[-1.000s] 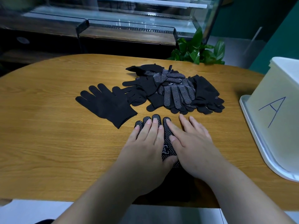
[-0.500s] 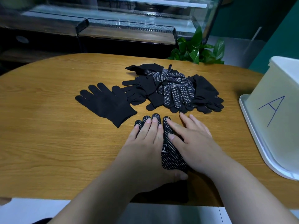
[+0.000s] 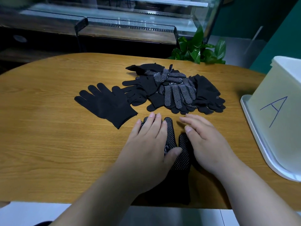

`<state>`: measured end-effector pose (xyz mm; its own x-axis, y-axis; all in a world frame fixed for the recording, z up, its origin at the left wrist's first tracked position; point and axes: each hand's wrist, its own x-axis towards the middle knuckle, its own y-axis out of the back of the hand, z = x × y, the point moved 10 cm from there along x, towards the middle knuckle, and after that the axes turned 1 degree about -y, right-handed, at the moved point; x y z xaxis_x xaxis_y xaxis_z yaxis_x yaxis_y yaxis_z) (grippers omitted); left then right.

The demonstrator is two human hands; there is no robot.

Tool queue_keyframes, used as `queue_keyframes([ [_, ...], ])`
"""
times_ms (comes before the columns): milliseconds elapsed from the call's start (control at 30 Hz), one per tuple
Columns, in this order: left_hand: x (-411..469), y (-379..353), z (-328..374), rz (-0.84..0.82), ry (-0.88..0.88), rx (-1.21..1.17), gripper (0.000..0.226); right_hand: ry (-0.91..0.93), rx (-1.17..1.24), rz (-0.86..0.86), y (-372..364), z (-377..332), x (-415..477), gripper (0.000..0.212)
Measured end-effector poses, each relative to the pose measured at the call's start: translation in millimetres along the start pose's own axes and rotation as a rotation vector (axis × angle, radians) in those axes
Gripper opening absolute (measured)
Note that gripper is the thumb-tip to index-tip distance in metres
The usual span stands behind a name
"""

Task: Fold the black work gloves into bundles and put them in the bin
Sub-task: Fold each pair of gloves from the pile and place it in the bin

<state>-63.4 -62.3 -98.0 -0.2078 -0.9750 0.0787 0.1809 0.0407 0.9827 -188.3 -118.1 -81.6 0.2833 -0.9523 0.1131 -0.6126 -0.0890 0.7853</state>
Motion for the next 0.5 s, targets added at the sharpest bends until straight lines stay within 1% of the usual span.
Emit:
queue_keyframes([
  [100,2.6,-2.2,6.4,-0.013,-0.038,0.0,0.084,-0.03,-0.076,0.105,18.8,1.8,-1.0,0.023],
  [133,2.4,-6.0,7.8,-0.041,-0.05,0.004,0.083,-0.055,-0.127,0.111,22.6,3.7,-1.6,0.019],
  [200,1.5,-14.5,8.2,-0.099,-0.061,0.012,0.081,-0.125,-0.213,0.052,21.8,9.7,-3.2,0.013],
  [300,1.4,-18.9,6.9,-0.116,-0.067,0.053,0.086,-0.198,-0.293,-0.064,13.6,12.2,-7.9,0.022],
  [400,1.3,-18.9,7.8,-0.115,-0.064,0.071,0.086,-0.21,-0.366,-0.116,9.1,5.8,-11.7,0.03],
  [500,0.8,-19.0,8.4,-0.11,-0.061,0.065,0.088,-0.212,-0.399,-0.156,4.7,2.0,-13.4,0.031],
])
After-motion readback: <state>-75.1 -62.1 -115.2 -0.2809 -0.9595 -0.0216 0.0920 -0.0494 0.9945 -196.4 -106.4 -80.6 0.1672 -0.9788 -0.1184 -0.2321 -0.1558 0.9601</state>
